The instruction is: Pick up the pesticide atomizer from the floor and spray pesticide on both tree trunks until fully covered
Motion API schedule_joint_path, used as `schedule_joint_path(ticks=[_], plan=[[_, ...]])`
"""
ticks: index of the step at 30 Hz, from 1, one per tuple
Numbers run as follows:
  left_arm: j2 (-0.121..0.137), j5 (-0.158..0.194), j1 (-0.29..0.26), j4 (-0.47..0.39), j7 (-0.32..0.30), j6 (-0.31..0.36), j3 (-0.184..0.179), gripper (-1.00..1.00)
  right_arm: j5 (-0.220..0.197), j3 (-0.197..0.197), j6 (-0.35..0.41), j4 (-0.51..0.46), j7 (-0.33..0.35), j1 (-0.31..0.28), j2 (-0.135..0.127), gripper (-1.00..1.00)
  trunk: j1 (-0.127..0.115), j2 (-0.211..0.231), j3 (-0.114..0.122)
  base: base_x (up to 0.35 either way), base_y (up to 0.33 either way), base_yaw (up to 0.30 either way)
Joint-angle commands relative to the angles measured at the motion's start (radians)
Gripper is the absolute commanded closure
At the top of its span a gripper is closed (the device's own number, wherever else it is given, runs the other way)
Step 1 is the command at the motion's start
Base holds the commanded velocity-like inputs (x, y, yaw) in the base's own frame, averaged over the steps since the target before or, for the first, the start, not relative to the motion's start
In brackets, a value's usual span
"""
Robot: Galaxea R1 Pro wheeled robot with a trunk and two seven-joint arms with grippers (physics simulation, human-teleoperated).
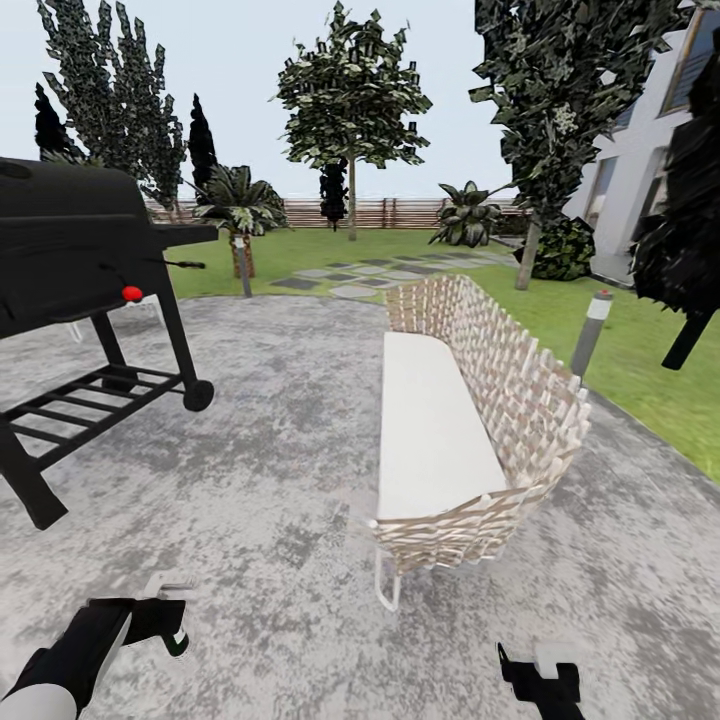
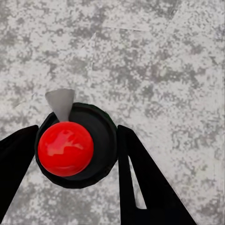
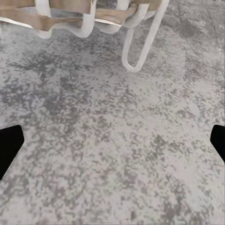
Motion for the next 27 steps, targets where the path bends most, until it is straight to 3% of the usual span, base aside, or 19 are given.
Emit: schedule_joint_path(ticks=[1, 27], plan=[[-0.001, -0.010, -0.001, -0.001, -0.009, 0.003, 0.006, 1.00, 0.001, 0.001, -0.003, 0.001, -0.003, -0.001, 0.000, -1.00, 0.000, 0.000, -0.001, 0.144, 0.312, 0.000], [0.000, -0.010, -0.001, -0.001, -0.009, 0.003, 0.006, 1.00, 0.001, 0.000, -0.003, 0.001, -0.003, -0.001, 0.000, -1.00, 0.000, 0.000, -0.001, 0.030, 0.319, 0.000]])
